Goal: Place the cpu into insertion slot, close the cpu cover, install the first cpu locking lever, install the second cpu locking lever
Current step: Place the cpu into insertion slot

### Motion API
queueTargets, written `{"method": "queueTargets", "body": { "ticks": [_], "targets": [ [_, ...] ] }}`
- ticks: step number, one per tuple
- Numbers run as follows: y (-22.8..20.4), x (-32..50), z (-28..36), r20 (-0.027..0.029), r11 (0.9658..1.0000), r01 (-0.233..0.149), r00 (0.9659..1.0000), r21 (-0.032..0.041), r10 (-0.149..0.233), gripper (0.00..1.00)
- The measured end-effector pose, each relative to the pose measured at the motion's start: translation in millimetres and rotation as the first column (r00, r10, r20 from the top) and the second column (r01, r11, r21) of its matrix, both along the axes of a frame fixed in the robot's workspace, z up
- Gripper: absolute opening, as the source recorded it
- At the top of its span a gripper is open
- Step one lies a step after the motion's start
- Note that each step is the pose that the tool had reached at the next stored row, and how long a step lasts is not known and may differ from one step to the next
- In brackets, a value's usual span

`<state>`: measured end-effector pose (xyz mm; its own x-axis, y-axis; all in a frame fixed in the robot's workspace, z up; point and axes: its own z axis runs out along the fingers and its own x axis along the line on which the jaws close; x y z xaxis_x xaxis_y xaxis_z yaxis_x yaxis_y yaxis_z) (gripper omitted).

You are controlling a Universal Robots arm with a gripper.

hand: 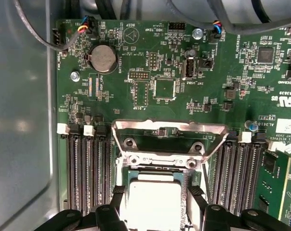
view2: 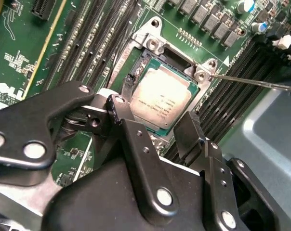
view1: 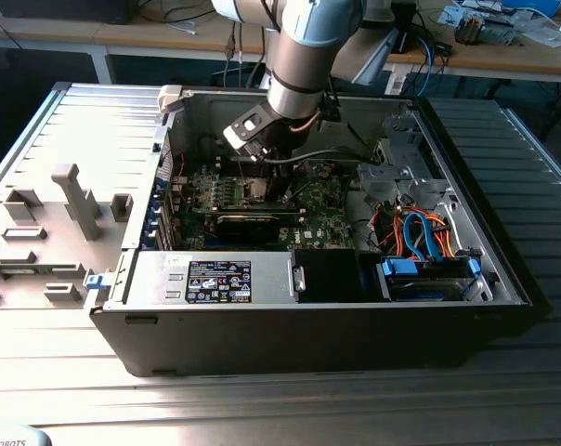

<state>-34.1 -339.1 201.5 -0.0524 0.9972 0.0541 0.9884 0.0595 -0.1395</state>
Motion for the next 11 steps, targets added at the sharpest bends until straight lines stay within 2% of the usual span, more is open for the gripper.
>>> {"method": "queueTargets", "body": {
  "ticks": [7,11],
  "targets": [
    [0.0,-2.3,-1.3,0.0001,0.9999,-0.014,0.9999,0.0001,0.014,0.62],
    [-2.4,-2.5,-1.3,0.0001,0.9999,-0.014,0.9999,0.0001,0.014,0.62]
  ]
}}
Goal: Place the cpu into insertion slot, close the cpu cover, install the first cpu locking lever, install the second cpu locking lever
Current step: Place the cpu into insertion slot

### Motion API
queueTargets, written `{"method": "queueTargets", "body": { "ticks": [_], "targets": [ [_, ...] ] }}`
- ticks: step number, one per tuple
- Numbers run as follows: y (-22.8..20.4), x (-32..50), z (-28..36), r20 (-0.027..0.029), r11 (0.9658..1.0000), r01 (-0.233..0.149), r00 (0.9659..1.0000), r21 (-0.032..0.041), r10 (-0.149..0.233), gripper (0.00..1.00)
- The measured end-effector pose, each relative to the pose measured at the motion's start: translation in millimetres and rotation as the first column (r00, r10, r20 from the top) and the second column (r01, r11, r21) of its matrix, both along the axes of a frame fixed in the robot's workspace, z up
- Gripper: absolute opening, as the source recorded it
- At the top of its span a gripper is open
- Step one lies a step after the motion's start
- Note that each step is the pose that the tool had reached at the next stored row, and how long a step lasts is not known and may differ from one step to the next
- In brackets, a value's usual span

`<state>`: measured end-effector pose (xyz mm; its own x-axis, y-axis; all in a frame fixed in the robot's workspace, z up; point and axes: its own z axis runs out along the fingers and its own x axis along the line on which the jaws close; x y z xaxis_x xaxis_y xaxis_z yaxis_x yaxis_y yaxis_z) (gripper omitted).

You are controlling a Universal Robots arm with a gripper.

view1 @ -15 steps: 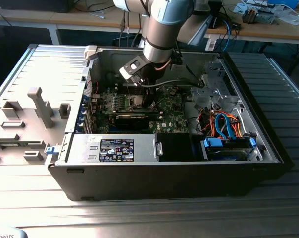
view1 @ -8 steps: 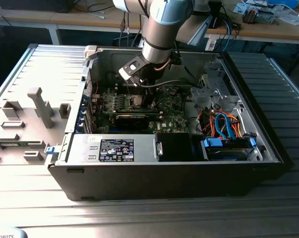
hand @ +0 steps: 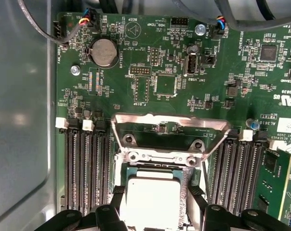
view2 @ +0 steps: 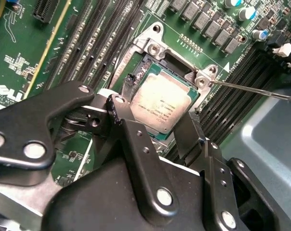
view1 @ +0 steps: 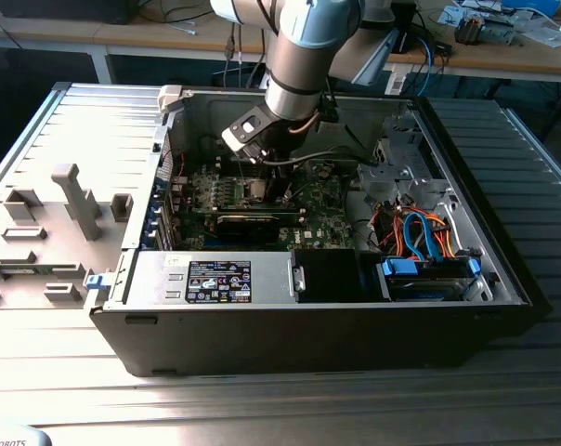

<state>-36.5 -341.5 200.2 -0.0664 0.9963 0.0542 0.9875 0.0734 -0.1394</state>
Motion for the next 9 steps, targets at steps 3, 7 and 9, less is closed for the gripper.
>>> {"method": "queueTargets", "body": {
  "ticks": [3,7,9],
  "targets": [
    [-1.6,0.0,0.0,-0.0001,1.0000,0.000,1.0000,-0.0001,0.000,0.62],
    [-3.1,0.0,0.0,0.0000,1.0000,0.000,1.0000,-0.0001,0.000,0.62],
    [-4.5,0.0,0.0,0.0000,1.0000,0.000,1.0000,0.0000,0.000,0.62]
  ]
}}
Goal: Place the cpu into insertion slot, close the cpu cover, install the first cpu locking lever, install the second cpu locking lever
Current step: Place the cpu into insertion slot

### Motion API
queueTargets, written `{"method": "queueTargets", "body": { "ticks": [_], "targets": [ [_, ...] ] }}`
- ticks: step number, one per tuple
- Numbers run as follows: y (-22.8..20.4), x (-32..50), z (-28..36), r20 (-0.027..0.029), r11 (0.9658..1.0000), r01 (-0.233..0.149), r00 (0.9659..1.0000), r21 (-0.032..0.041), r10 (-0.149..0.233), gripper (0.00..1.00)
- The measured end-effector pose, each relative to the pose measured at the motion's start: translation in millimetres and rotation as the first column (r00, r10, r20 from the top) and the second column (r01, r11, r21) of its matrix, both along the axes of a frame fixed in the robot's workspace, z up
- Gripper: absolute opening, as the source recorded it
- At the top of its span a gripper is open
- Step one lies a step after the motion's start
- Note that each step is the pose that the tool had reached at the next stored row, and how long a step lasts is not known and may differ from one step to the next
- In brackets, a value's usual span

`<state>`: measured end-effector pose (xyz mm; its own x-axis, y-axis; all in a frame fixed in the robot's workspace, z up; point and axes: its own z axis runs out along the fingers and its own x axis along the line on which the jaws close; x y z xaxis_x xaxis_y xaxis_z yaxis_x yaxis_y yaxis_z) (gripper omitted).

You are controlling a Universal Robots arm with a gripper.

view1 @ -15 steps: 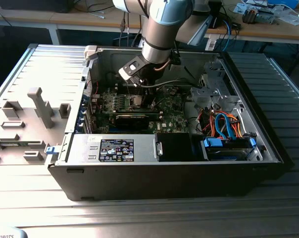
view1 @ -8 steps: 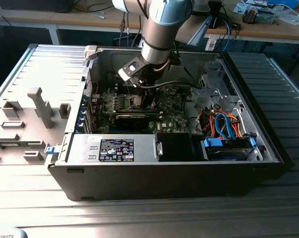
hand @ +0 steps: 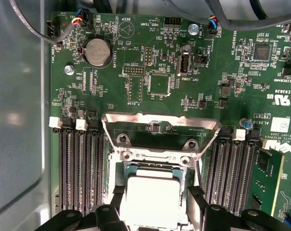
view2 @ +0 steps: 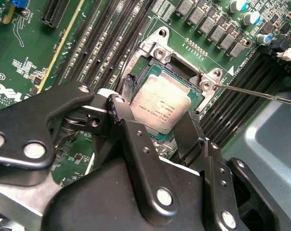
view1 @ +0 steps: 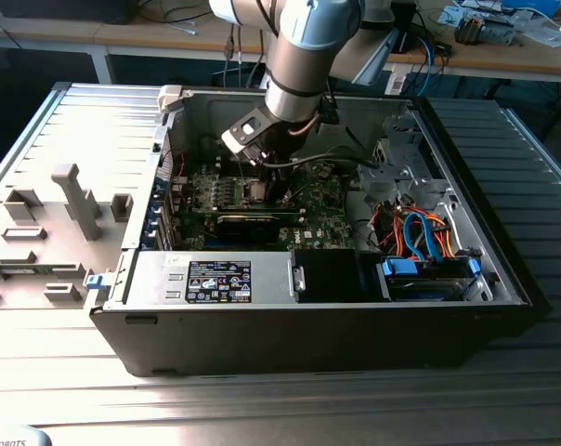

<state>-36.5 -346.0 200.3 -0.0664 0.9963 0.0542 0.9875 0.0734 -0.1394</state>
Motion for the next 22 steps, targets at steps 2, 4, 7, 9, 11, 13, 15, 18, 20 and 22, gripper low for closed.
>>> {"method": "queueTargets", "body": {
  "ticks": [2,4,7,9,11,13,15,18,20,22],
  "targets": [
    [-0.2,0.0,0.0,0.0000,1.0000,0.000,1.0000,0.0000,0.000,0.62],
    [-0.4,0.0,0.6,-0.0002,1.0000,0.000,1.0000,-0.0003,0.000,0.62],
    [-0.3,0.0,9.5,0.0000,1.0000,0.000,1.0000,-0.0001,0.000,0.62],
    [-0.2,0.1,10.1,0.0001,1.0000,0.000,1.0000,0.0014,0.000,0.62],
    [2.3,0.1,13.3,-0.0001,1.0000,0.000,1.0000,0.0022,0.000,0.62],
    [6.6,0.1,13.8,-0.0001,1.0000,0.000,1.0000,0.0033,0.000,0.62],
    [10.9,0.2,13.8,0.0000,1.0000,0.000,1.0000,0.0052,0.000,0.53],
    [16.7,0.1,17.5,-0.0001,1.0000,0.000,1.0000,0.0058,0.000,0.41],
    [17.4,0.3,26.5,0.0000,1.0000,0.000,1.0000,0.0059,0.000,0.29],
    [17.2,0.1,31.0,0.0001,1.0000,0.000,1.0000,0.0057,0.000,0.17]
  ]
}}
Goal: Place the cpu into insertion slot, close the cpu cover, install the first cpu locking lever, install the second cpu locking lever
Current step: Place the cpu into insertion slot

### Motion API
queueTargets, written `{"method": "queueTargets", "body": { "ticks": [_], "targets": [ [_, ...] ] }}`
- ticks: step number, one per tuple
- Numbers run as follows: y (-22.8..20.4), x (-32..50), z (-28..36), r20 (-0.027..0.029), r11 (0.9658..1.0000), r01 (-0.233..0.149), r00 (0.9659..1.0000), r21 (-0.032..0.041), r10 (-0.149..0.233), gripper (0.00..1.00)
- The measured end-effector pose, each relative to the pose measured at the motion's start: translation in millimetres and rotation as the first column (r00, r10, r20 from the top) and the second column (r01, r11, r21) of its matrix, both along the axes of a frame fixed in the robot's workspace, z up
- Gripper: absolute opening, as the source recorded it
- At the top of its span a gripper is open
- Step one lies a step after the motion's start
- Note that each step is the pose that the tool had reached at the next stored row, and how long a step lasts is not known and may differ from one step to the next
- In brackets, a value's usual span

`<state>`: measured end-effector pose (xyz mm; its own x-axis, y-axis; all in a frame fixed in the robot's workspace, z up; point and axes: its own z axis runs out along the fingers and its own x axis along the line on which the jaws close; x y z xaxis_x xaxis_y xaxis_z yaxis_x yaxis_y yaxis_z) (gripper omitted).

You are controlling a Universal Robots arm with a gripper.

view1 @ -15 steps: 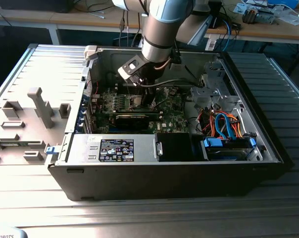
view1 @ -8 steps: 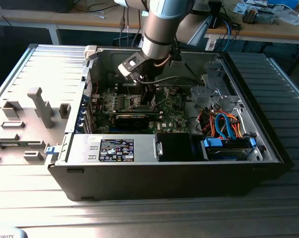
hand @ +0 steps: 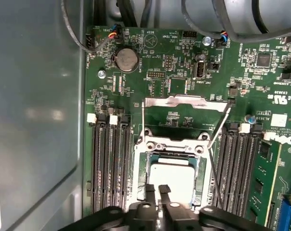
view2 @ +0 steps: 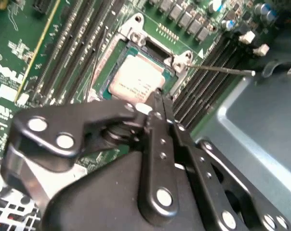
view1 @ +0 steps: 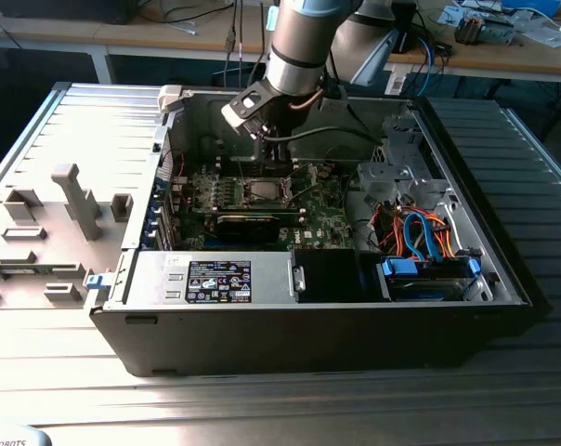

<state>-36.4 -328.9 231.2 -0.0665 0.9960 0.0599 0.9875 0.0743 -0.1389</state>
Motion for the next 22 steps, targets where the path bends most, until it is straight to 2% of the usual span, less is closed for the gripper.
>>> {"method": "queueTargets", "body": {
  "ticks": [1,4,7,8,9,13,14,15,16,17,18,22],
  "targets": [
    [-0.3,0.0,0.0,0.0000,1.0000,0.000,1.0000,-0.0001,0.000,0.11],
    [-3.3,0.0,0.1,-0.0001,1.0000,0.000,1.0000,-0.0067,0.000,0.11],
    [-9.2,0.0,0.1,-0.0001,0.9994,-0.001,1.0000,-0.0339,0.001,0.11],
    [-11.1,0.1,0.1,0.0000,0.9990,-0.001,1.0000,-0.0454,0.001,0.11],
    [-12.8,0.1,0.1,-0.0001,0.9986,-0.001,1.0000,-0.0522,0.001,0.11],
    [-14.1,0.0,0.1,-0.0001,0.9987,-0.001,1.0000,-0.0514,0.001,0.11],
    [-14.1,0.0,0.1,0.0013,0.9987,-0.001,1.0000,-0.0512,0.001,0.11],
    [-14.2,0.0,0.1,0.0208,0.9987,0.000,0.9998,-0.0516,0.001,0.11],
    [-14.1,-0.1,0.0,0.0348,0.9987,0.001,0.9994,-0.0515,0.001,0.11],
    [-14.1,-0.4,-0.1,0.0786,0.9987,0.003,0.9969,-0.0513,0.001,0.11],
    [-14.1,-0.5,-0.1,0.0991,0.9987,0.004,0.9951,-0.0512,0.001,0.11],
    [-14.1,-0.5,-0.1,0.1058,0.9987,0.004,0.9944,-0.0511,0.001,0.11]
  ]
}}
